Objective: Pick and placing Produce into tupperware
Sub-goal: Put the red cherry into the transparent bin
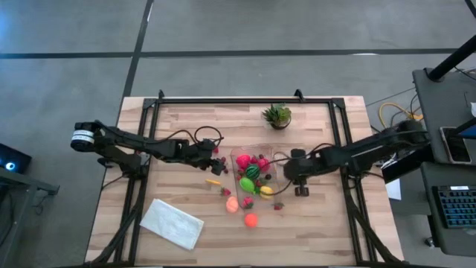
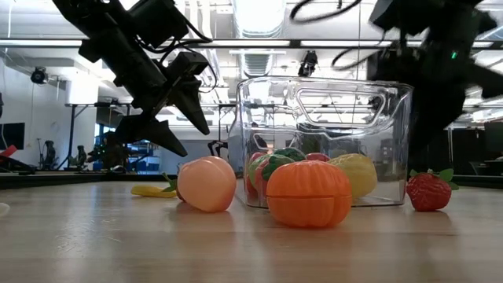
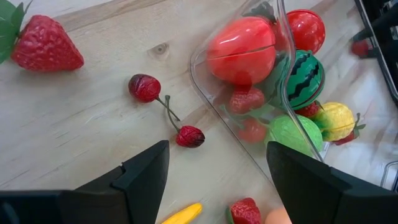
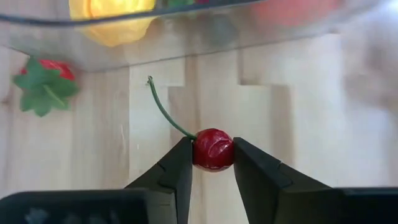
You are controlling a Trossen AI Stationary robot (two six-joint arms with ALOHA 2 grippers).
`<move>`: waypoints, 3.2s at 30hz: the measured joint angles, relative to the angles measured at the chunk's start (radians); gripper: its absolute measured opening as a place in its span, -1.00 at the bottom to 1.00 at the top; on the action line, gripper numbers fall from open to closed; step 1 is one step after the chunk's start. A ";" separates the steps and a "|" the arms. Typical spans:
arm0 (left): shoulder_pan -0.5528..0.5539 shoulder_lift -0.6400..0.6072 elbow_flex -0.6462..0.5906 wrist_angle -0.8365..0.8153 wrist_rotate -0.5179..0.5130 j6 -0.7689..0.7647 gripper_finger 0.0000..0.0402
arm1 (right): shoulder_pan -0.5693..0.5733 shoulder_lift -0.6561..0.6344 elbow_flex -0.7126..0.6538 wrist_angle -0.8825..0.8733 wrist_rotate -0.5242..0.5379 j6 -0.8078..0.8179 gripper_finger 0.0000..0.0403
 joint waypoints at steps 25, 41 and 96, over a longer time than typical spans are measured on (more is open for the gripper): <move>0.000 0.000 -0.029 0.001 0.000 0.034 0.27 | -0.087 -0.053 0.277 -0.007 0.092 0.216 -0.38; -0.002 0.000 -0.046 0.001 0.005 0.162 0.27 | -0.135 0.112 0.497 -0.340 0.040 0.280 0.15; 0.029 0.238 0.000 0.137 -0.152 1.202 0.27 | 0.273 -0.011 0.252 -0.506 0.224 1.100 0.18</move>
